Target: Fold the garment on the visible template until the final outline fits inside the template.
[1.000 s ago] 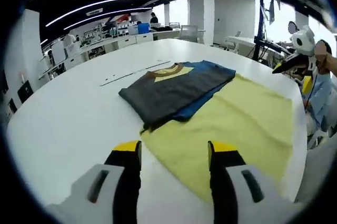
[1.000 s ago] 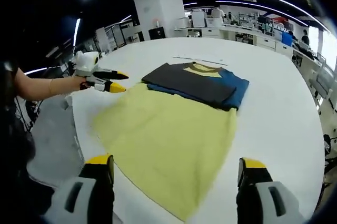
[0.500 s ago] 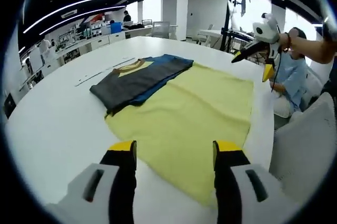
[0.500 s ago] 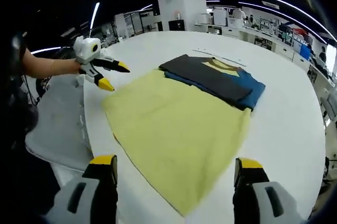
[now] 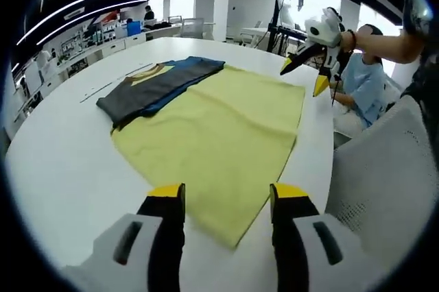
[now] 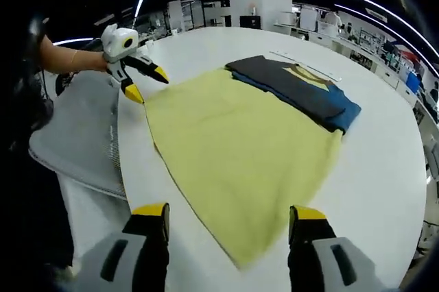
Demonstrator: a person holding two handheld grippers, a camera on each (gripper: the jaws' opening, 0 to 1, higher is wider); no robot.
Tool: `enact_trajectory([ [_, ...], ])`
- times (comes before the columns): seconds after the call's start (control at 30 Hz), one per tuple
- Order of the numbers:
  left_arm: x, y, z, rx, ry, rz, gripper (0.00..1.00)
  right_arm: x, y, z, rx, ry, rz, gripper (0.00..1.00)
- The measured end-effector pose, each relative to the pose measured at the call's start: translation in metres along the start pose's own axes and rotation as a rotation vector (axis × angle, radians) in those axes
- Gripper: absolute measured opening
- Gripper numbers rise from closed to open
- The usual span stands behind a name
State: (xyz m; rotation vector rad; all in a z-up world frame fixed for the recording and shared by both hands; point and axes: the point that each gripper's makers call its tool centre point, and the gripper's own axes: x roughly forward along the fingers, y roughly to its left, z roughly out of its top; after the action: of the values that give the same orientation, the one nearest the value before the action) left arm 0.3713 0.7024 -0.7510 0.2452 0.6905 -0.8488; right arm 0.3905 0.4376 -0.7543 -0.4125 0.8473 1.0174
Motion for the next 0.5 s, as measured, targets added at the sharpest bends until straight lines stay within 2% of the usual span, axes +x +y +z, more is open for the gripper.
enact_trajectory([
  [0.2, 0.002, -0.001, -0.014, -0.033, 0.037, 0.001, 0.43, 0.0, -0.004, -0.008, 0.025, 0.009, -0.015, 0.55],
  [0.3, 0.001, -0.005, -0.018, -0.024, 0.055, -0.009, 0.42, 0.001, -0.001, -0.014, 0.041, 0.024, -0.001, 0.49],
  [0.4, 0.001, -0.01, -0.021, -0.019, 0.061, -0.023, 0.42, 0.003, -0.003, -0.022, 0.034, 0.048, -0.011, 0.48],
  [0.5, 0.002, -0.01, -0.026, 0.005, 0.082, -0.016, 0.39, 0.004, -0.003, -0.022, 0.033, 0.049, -0.012, 0.46],
])
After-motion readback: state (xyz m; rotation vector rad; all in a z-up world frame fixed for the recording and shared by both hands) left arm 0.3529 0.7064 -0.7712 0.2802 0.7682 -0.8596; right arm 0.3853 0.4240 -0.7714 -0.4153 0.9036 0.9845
